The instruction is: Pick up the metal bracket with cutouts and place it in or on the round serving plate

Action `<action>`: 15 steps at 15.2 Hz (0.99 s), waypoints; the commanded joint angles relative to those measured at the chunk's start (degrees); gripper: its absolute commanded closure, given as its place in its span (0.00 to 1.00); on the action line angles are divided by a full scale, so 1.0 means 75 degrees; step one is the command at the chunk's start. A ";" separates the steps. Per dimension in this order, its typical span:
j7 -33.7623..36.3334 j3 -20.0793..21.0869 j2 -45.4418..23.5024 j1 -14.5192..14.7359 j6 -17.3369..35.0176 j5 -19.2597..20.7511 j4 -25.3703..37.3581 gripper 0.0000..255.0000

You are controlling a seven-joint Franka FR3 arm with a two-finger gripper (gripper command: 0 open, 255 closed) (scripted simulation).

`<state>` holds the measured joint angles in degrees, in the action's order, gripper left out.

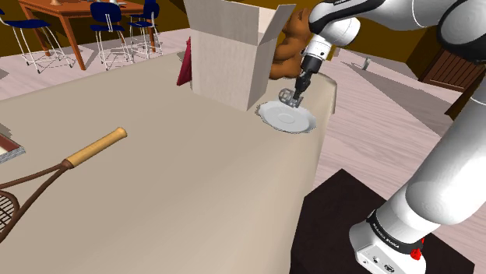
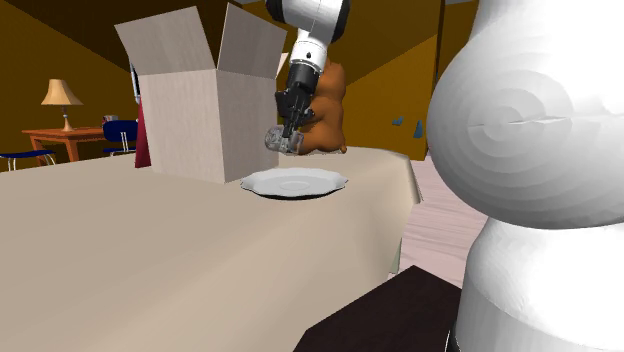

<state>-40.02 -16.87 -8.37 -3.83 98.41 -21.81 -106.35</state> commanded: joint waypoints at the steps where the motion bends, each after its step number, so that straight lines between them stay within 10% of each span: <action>1: -0.0199 -0.0097 -0.0539 -0.0187 -0.0338 -0.0078 0.0767 1.00; 15: -0.0727 -0.0094 -0.1350 -0.0348 0.0398 -0.0329 0.0670 1.00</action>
<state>-45.29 -17.67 -18.12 -6.49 100.73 -24.09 -101.04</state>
